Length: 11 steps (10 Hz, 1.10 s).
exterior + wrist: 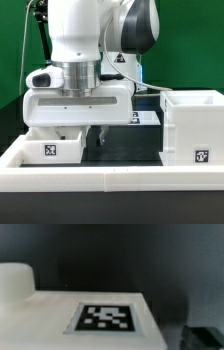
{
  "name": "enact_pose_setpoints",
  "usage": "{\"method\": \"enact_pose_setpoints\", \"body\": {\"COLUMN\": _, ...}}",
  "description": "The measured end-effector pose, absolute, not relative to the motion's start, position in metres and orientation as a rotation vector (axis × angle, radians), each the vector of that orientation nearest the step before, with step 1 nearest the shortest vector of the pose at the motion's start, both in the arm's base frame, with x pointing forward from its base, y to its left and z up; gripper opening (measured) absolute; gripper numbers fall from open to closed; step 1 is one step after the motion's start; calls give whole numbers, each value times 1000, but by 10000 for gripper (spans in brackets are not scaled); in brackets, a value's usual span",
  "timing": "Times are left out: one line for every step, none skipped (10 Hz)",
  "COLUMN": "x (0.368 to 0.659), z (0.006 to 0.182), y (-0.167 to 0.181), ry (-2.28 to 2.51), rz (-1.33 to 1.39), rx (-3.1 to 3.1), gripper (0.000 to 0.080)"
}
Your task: Assemble drawer
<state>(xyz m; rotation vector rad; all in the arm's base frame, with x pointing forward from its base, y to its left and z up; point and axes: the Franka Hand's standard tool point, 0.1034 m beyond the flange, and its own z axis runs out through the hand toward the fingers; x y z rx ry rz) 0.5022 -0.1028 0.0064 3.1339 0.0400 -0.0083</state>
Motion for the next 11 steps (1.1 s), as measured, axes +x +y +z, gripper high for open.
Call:
{"method": "enact_pose_setpoints", "body": {"x": 502, "z": 6, "y": -103, "ry": 40, "rz": -8, "rx": 3134, "gripper": 400}}
{"method": "enact_pose_setpoints", "body": {"x": 502, "z": 6, "y": -103, "ry": 40, "rz": -8, "rx": 3134, "gripper": 400}}
{"method": "enact_pose_setpoints", "body": {"x": 502, "z": 6, "y": -103, "ry": 40, "rz": -8, "rx": 3134, "gripper": 205}}
{"method": "enact_pose_setpoints", "body": {"x": 502, "z": 6, "y": -101, "ry": 44, "rz": -10, "rx": 3136, "gripper": 78}}
{"method": "enact_pose_setpoints", "body": {"x": 503, "z": 6, "y": -100, "ry": 48, "rz": -9, "rx": 3136, "gripper": 78}}
{"method": "enact_pose_setpoints", "body": {"x": 503, "z": 6, "y": -100, "ry": 48, "rz": -9, "rx": 3136, "gripper": 41}}
{"method": "enact_pose_setpoints", "body": {"x": 503, "z": 6, "y": -100, "ry": 48, "rz": -9, "rx": 3136, "gripper": 41}}
{"method": "enact_pose_setpoints", "body": {"x": 503, "z": 6, "y": -100, "ry": 48, "rz": -9, "rx": 3136, "gripper": 41}}
{"method": "enact_pose_setpoints", "body": {"x": 503, "z": 6, "y": -100, "ry": 48, "rz": -9, "rx": 3136, "gripper": 41}}
{"method": "enact_pose_setpoints", "body": {"x": 503, "z": 6, "y": -100, "ry": 48, "rz": -9, "rx": 3136, "gripper": 41}}
{"method": "enact_pose_setpoints", "body": {"x": 503, "z": 7, "y": -98, "ry": 58, "rz": -11, "rx": 3136, "gripper": 41}}
